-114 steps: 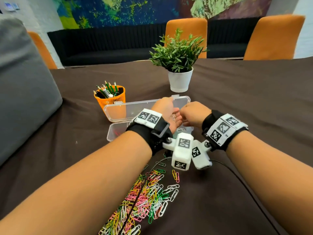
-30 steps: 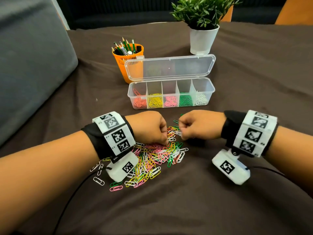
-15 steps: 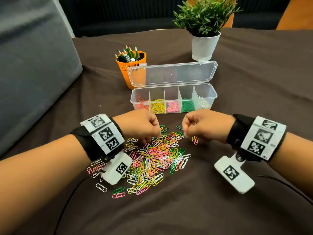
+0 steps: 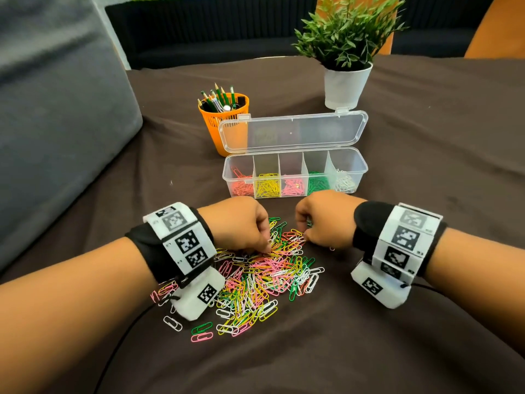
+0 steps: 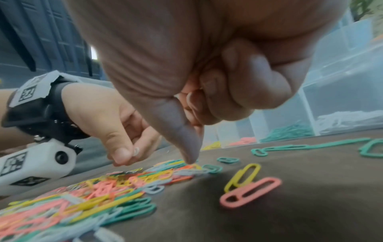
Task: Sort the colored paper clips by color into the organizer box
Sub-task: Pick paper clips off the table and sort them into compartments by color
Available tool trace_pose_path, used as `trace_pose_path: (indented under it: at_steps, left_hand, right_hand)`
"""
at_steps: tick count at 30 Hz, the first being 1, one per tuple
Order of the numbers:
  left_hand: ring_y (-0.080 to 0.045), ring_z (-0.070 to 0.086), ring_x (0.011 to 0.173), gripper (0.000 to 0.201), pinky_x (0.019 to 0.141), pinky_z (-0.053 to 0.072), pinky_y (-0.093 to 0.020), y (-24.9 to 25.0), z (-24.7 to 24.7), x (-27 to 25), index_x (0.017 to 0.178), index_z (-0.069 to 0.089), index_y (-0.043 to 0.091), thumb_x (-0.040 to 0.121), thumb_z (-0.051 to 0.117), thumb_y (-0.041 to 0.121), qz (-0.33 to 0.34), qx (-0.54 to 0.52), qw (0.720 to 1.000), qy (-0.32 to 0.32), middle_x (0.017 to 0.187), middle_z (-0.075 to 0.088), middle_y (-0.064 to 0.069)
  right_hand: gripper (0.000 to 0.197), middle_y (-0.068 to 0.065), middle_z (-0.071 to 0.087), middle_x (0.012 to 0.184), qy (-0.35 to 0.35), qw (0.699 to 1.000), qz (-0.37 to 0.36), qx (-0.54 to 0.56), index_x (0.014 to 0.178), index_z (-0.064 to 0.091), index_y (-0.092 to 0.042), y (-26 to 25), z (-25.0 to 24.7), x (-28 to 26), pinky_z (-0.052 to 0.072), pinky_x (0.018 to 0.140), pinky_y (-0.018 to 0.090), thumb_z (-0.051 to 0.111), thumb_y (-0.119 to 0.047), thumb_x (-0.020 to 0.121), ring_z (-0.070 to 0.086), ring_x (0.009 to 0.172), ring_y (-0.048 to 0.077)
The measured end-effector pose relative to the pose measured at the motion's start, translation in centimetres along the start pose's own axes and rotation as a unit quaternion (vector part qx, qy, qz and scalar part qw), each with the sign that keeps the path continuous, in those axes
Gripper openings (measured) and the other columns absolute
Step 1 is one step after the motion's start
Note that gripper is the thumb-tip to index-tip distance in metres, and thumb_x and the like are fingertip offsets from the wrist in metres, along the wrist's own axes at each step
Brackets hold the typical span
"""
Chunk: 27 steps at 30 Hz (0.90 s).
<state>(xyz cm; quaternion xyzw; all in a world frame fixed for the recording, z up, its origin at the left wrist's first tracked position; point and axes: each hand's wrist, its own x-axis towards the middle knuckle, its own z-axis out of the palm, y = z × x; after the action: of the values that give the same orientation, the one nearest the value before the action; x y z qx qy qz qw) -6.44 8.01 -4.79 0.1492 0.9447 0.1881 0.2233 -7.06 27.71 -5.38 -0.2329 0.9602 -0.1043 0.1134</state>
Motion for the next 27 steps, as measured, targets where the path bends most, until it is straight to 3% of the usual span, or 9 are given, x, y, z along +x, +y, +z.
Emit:
trace_pose_path:
  at_steps: [3, 7, 12, 16, 19, 21, 23, 25, 27]
  left_hand:
    - [-0.016, 0.061, 0.057, 0.016, 0.053, 0.049, -0.022, -0.6, -1.0, -0.1, 0.079, 0.064, 0.012, 0.086, 0.077, 0.019, -0.016, -0.128, 0.992, 0.008, 0.071, 0.073, -0.009]
    - [-0.020, 0.065, 0.059, 0.021, 0.050, 0.051, -0.024, -0.6, -0.7, 0.7, 0.106, 0.052, 0.009, 0.093, 0.061, -0.005, -0.030, -0.284, 0.958, -0.019, 0.071, 0.068, -0.014]
    - [-0.014, 0.059, 0.060, 0.030, 0.052, 0.050, -0.022, 0.7, 0.1, 1.8, 0.083, 0.066, 0.007, 0.094, 0.041, -0.006, -0.063, -0.171, 0.983, 0.017, 0.069, 0.062, -0.005]
    - [-0.013, 0.060, 0.065, 0.025, 0.061, 0.048, -0.024, 1.5, 0.3, 1.6, 0.079, 0.072, 0.014, 0.088, 0.069, 0.037, -0.025, 0.056, 0.996, 0.059, 0.070, 0.067, 0.001]
    - [-0.015, 0.063, 0.068, 0.027, 0.065, 0.051, -0.027, 1.1, 0.7, 1.7, 0.075, 0.070, 0.017, 0.083, 0.075, 0.042, -0.018, 0.098, 0.994, 0.045, 0.067, 0.067, 0.002]
    - [-0.017, 0.066, 0.070, 0.019, 0.067, 0.055, -0.028, 0.8, 0.5, 1.7, 0.077, 0.071, 0.016, 0.084, 0.073, 0.033, -0.020, 0.085, 0.995, 0.040, 0.071, 0.070, 0.000]
    - [-0.014, 0.061, 0.066, 0.014, 0.064, 0.051, -0.024, 0.6, 0.0, 1.8, 0.075, 0.069, 0.016, 0.084, 0.069, 0.027, -0.029, 0.044, 0.998, 0.034, 0.072, 0.068, 0.002]
    - [-0.014, 0.049, 0.057, 0.017, 0.054, 0.040, -0.023, 0.6, -0.5, 1.8, 0.070, 0.061, 0.016, 0.085, 0.063, 0.023, -0.051, -0.040, 0.997, 0.029, 0.065, 0.057, 0.001]
    - [-0.015, 0.037, 0.048, 0.014, 0.046, 0.026, -0.021, 0.9, -0.9, 1.8, 0.066, 0.051, 0.016, 0.079, 0.056, 0.020, -0.081, -0.221, 0.971, 0.027, 0.060, 0.045, -0.002]
  right_hand:
    - [0.012, -0.014, 0.058, 0.070, -0.012, 1.000, 0.020, 0.011, 0.076, 0.065, -0.029, 1.2, -0.6, 0.1, 0.045, 0.065, 0.024, 0.065, -0.016, 0.077, 0.056, 0.069, 0.007]
    - [0.008, -0.012, 0.057, 0.068, -0.034, 0.999, 0.005, 0.022, 0.079, 0.069, -0.029, 1.3, -0.1, 0.1, 0.048, 0.066, 0.026, 0.075, -0.027, 0.075, 0.055, 0.067, 0.005]
    - [0.006, -0.011, 0.060, 0.072, -0.047, 0.999, -0.003, 0.005, 0.079, 0.068, -0.026, 1.2, 0.5, 0.5, 0.043, 0.062, 0.023, 0.073, -0.027, 0.080, 0.057, 0.069, 0.010]
    - [0.003, -0.013, 0.057, 0.061, -0.047, 0.998, 0.000, 0.033, 0.080, 0.068, -0.023, 1.8, 0.0, 0.4, 0.039, 0.058, 0.018, 0.068, -0.024, 0.083, 0.054, 0.061, 0.004]
    - [0.006, -0.014, 0.056, 0.049, -0.042, 0.991, 0.031, 0.120, 0.077, 0.067, -0.020, 3.1, -0.6, 0.5, 0.042, 0.054, 0.021, 0.066, -0.022, 0.082, 0.049, 0.047, 0.004]
    - [0.013, -0.004, 0.051, 0.053, -0.035, 0.933, 0.090, 0.348, 0.073, 0.058, -0.015, 4.0, -1.2, 0.3, 0.034, 0.044, 0.022, 0.056, -0.012, 0.085, 0.041, 0.044, 0.014]
    - [0.017, 0.004, 0.049, 0.062, -0.011, 0.800, 0.139, 0.584, 0.071, 0.048, -0.012, 4.9, -2.2, 0.0, 0.026, 0.038, 0.018, 0.044, -0.006, 0.086, 0.034, 0.045, 0.012]
    - [0.018, 0.007, 0.053, 0.066, 0.058, 0.703, 0.148, 0.693, 0.069, 0.044, -0.012, 5.8, -3.4, -0.1, 0.025, 0.037, 0.018, 0.039, -0.004, 0.085, 0.035, 0.046, 0.011]
    - [0.018, 0.006, 0.050, 0.068, 0.180, 0.668, 0.135, 0.710, 0.068, 0.041, -0.014, 6.6, -4.5, 0.1, 0.023, 0.039, 0.018, 0.042, 0.000, 0.080, 0.034, 0.047, 0.011]
